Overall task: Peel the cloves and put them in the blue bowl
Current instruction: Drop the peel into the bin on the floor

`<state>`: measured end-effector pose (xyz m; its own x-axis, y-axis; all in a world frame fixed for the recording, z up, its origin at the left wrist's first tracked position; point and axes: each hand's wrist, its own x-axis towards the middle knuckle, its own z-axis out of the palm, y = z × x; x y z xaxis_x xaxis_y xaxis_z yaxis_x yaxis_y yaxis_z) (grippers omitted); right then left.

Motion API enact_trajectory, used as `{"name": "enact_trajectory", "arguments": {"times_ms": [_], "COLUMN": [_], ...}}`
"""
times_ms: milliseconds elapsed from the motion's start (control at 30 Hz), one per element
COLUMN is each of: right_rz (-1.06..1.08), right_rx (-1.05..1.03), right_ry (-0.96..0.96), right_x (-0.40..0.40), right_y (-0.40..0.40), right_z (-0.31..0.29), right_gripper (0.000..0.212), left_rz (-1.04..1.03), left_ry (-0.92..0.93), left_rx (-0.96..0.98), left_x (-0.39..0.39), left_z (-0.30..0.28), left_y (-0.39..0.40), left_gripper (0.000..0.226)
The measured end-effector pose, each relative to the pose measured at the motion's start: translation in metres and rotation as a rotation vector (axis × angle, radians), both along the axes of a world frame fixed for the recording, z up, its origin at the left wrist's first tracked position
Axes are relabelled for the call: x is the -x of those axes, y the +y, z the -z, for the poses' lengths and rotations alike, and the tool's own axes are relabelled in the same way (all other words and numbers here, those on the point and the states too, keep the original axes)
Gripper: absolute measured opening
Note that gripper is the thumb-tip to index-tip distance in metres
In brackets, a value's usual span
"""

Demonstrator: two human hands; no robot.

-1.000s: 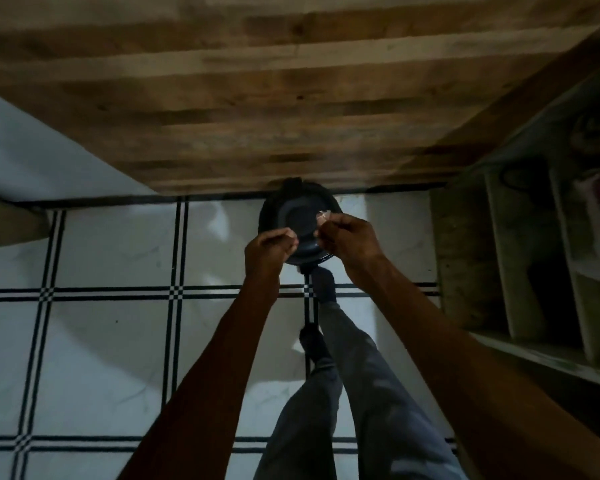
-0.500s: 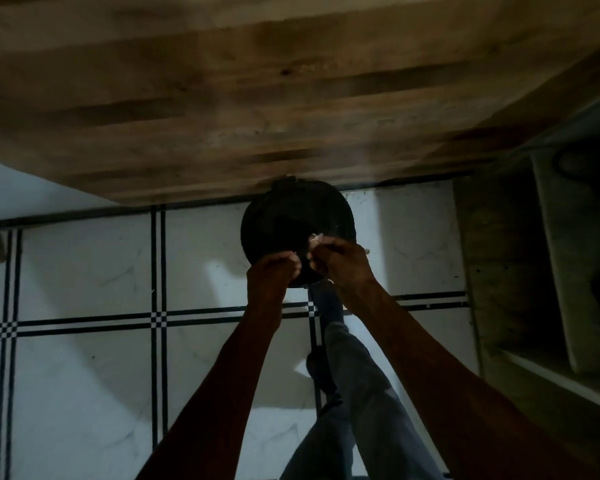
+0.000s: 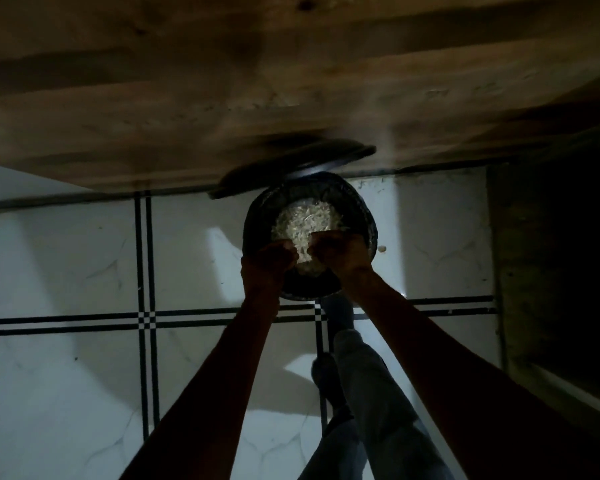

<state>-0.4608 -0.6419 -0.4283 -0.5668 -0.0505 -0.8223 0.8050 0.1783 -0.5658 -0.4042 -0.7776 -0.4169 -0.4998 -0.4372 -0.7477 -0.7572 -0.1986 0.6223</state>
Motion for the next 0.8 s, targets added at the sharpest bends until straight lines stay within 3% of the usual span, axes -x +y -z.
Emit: {"name": "enact_trajectory", "arguments": {"times_ms": [133,200,267,333,433,500,567,633,800], "right_rz": [-0.384,-0.326,-0.261,-0.324,-0.582,-0.508,-0.302,-0.225,0.141], "right_rx": [-0.25,-0.307,-0.359,-0.295,-0.216,-0.278,-0.333,-0.388,-0.349], "right_ry": [0.189,0.351,0.479,0.478,0.241,0.233,0.309,0.341,0.456], "right_x": [0.005,0.001,-0.002,-0.002,-0.004,-0.005,-0.002,0.003,0.004], "right_y": [-0.001,-0.002,-0.003,-0.004,0.006,0.022,0.039,0.055,0.107], "right_z": [0.033,0.035,0.031,0.028,0.029,0.028,0.02,-0.002,-0.089], "right_gripper": [0.027,0.01,0.016,0.02,0.05,0.047,0.028,0.014,0.02], "left_rz": [0.022,-0.015,-0.002,-0.059,-0.019,0.057,0.125,0.247,0.503], "left_ry": [-0.069,-0.094,-0.1,-0.099,-0.091,-0.097,-0.057,-0.032,0.01], "left_rx": [-0.097,-0.132,-0.194,-0.285,-0.306,-0.284,-0.199,-0.107,0.004], "left_x": [0.013,0.016,0.019,0.025,0.035,0.04,0.046,0.053,0.057], "left_z": [0.025,0.031,0.027,0.018,0.013,0.005,-0.007,-0.033,-0.101], "left_y": [-0.001,0.004,0.012,0.023,0.036,0.046,0.052,0.062,0.099], "left_gripper": [0.026,0.021,0.024,0.045,0.04,0.034,0.034,0.023,0.011]}}
